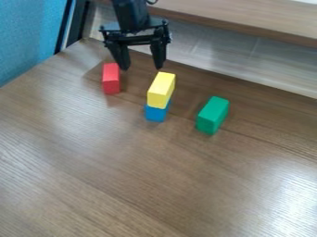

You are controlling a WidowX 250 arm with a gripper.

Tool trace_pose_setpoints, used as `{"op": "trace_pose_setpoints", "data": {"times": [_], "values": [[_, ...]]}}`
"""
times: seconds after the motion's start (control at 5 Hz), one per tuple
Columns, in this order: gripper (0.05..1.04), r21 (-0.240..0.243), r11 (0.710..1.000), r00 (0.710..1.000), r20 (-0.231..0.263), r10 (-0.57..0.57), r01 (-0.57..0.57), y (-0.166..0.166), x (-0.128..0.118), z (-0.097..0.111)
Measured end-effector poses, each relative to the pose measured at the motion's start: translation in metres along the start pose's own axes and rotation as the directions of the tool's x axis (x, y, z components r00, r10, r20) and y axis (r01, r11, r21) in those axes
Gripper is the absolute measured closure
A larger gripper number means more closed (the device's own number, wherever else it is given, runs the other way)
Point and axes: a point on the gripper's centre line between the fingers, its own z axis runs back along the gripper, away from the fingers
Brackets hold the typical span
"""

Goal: Move the red cube towards the right side

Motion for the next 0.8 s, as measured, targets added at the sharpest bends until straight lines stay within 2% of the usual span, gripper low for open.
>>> {"op": "trace_pose_setpoints", "data": {"times": [0.2, 0.4, 0.8], "values": [[0.082, -0.017, 1.000, 1.000, 0.000, 0.020, -0.020, -0.004, 0.020, -0.003], [0.082, -0.010, 0.998, 0.998, 0.015, 0.061, -0.061, 0.002, 0.046, -0.001], [0.082, 0.078, 0.982, 0.985, 0.009, 0.170, -0.170, 0.055, 0.067, -0.013]]}}
